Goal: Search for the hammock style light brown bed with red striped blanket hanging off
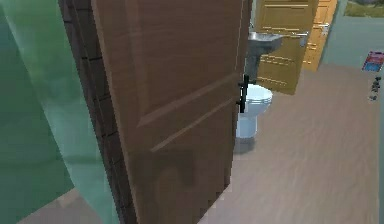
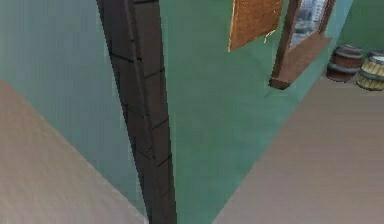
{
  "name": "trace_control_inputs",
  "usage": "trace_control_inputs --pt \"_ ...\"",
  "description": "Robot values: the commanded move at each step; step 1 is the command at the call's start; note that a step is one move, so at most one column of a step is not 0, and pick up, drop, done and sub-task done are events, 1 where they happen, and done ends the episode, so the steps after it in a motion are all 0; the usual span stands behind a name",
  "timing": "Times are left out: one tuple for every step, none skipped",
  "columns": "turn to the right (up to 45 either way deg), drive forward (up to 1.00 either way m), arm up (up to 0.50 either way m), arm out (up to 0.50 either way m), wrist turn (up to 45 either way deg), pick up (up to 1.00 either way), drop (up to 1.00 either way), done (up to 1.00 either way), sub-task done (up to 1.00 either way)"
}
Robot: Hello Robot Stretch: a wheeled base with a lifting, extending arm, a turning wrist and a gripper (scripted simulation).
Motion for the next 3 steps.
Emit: trace_control_inputs --pt "0.0 0.15 0.0 0.0 0.0 0.0 0.0 0.0 0.0" --pt "33.0 0.0 0.0 0.0 0.0 0.0 0.0 0.0 0.0" --pt "0.0 1.0 0.0 0.0 0.0 0.0 0.0 0.0 0.0"
